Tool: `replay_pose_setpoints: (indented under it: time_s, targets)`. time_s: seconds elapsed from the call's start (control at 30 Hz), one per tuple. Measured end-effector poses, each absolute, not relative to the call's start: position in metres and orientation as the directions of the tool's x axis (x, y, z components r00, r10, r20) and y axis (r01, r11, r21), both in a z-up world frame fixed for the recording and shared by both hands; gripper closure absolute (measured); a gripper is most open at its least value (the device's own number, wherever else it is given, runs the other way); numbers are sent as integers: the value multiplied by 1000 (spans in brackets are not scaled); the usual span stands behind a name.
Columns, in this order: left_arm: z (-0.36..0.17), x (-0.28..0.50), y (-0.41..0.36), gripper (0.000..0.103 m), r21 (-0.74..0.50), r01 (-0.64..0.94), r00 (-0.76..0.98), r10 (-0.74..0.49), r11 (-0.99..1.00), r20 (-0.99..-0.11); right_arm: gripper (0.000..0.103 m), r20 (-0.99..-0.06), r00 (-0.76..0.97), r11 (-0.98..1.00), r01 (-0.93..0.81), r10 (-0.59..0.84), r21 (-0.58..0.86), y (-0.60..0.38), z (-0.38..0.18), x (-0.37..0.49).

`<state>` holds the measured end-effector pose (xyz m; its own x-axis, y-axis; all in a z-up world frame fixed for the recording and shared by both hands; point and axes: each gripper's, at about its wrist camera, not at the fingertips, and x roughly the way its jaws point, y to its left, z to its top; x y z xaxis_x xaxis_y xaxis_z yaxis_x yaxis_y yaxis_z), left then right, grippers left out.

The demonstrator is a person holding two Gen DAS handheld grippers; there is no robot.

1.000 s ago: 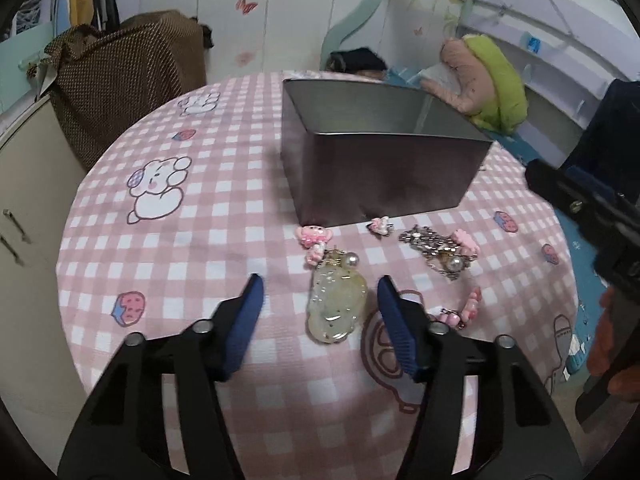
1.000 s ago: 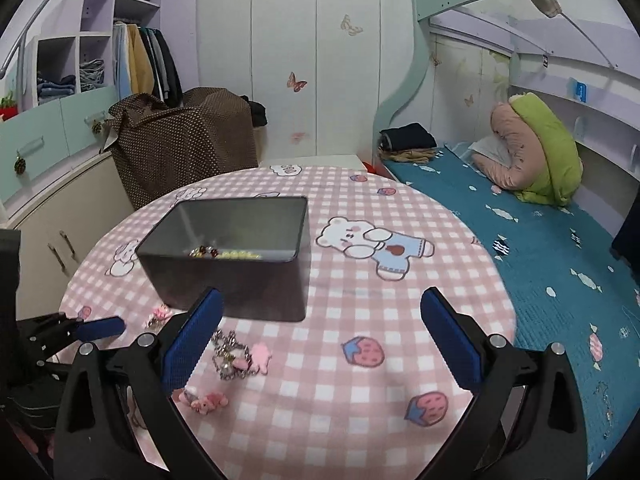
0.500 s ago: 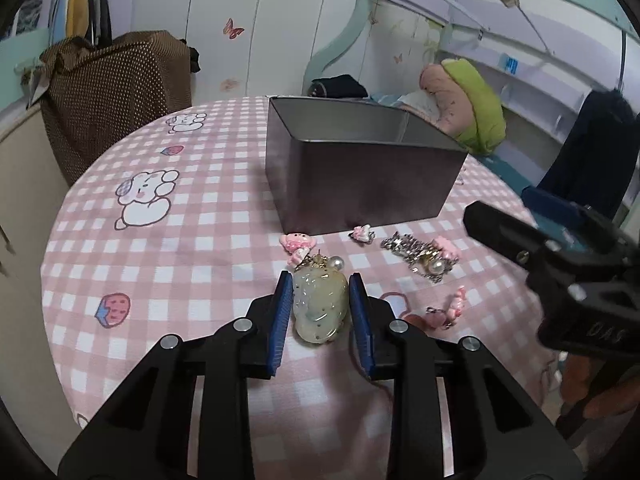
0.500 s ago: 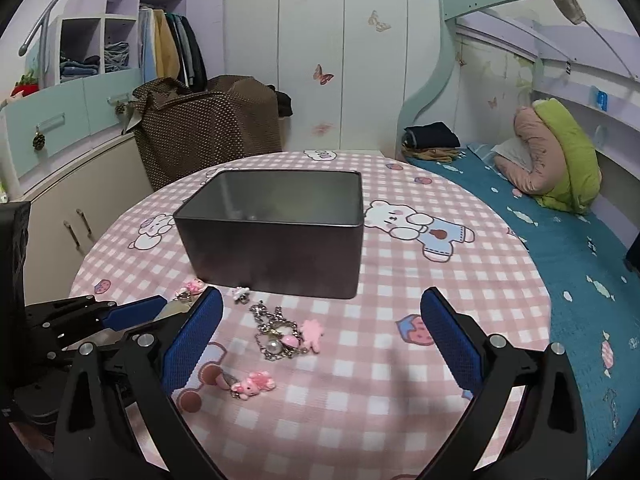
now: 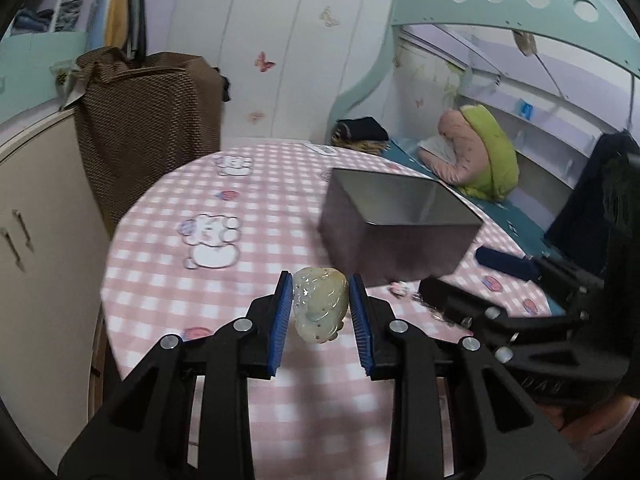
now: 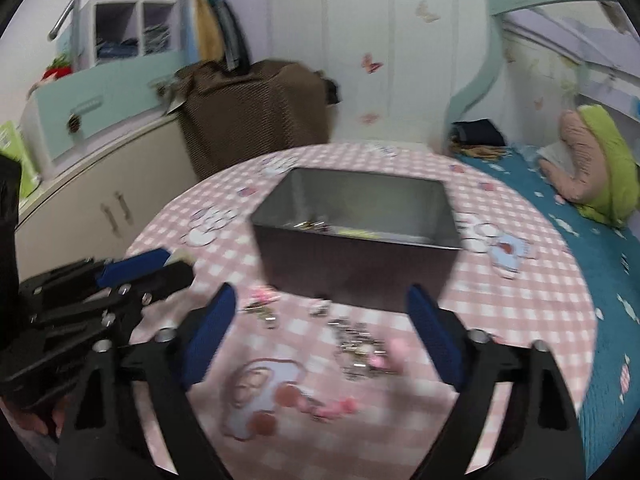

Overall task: Organize jewelry
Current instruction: 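Grasp the jade pendant with the left gripper while the right grasps a pink charm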

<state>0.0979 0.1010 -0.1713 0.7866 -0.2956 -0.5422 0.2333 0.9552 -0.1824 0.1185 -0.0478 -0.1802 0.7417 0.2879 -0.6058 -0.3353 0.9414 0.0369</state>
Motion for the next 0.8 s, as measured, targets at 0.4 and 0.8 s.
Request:
replay_pose_setpoints:
  time_s: [0.4,0.8]
  targets:
    - [-177,106,133,74,-232,187,797,-285,955,-533,57,-748,586,928,-356,312,109,-17,-196,161]
    - [-182,114,136,74,-261,213,790,-323,941,-522,87,-782,571,937,-346,249,46,-11,-204,168]
